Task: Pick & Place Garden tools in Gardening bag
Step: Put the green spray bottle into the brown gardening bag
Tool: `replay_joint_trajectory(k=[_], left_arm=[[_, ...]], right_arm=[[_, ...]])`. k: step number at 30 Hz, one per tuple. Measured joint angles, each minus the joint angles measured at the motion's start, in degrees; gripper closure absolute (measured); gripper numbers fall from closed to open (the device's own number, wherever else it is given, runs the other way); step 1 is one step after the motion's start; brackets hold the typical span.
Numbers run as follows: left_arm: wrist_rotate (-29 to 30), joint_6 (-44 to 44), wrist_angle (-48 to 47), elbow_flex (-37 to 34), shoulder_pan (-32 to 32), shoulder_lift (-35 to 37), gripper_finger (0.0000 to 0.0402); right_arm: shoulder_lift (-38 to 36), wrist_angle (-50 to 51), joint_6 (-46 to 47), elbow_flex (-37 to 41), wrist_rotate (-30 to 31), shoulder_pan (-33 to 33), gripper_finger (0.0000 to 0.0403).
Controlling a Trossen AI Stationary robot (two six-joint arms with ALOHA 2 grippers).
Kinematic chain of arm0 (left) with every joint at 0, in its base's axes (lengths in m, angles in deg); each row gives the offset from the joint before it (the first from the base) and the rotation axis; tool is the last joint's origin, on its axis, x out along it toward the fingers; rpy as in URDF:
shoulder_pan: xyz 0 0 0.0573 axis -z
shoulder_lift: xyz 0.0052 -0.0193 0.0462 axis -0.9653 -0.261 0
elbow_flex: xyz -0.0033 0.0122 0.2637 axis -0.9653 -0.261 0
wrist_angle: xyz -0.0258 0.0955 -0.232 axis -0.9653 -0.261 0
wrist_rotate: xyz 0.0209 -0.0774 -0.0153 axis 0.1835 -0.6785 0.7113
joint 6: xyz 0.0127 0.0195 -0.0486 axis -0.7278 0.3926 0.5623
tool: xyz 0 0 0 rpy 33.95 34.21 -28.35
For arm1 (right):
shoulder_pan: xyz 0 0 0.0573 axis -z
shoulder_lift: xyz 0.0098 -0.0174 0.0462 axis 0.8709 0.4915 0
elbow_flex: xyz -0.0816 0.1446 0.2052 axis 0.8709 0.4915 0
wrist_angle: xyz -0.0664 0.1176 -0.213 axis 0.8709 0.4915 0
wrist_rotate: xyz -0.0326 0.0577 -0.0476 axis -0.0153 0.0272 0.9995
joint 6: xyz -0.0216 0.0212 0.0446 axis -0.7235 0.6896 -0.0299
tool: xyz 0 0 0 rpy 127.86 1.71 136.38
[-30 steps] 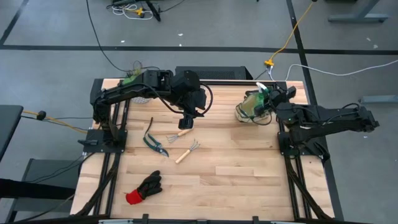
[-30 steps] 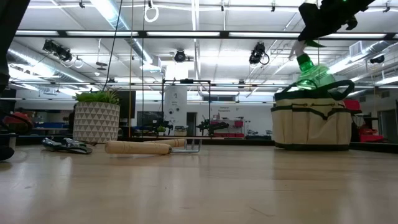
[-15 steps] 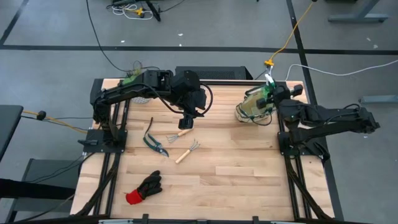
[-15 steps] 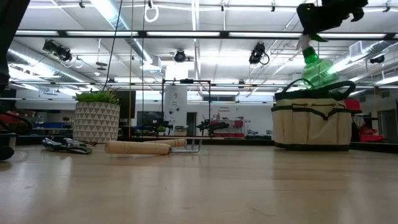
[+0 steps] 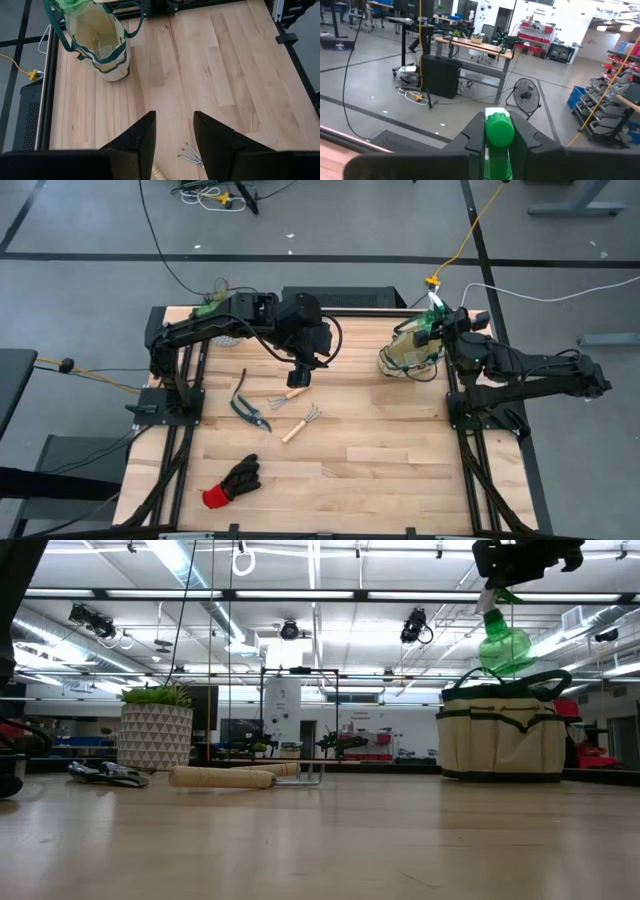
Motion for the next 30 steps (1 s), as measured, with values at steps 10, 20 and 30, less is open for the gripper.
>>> replay_joint_trajectory(k=[10,20,30], left_arm=[[0.0,0.0,0.0,0.0,0.0,0.0,0.0262],[0.0,0.0,0.0,0.0,0.0,0.0,0.0262],[0.0,0.1,0.0,0.0,0.0,0.0,0.0262]], right_arm=[[0.0,10.3,12.8,0.0,0.0,-0.2,0.0357],[0.0,11.5,16.1,1.3,-0.1,-0.2,0.0357],[0.0,-7.0,6.6,10.1,-0.1,-0.2,0.0358]])
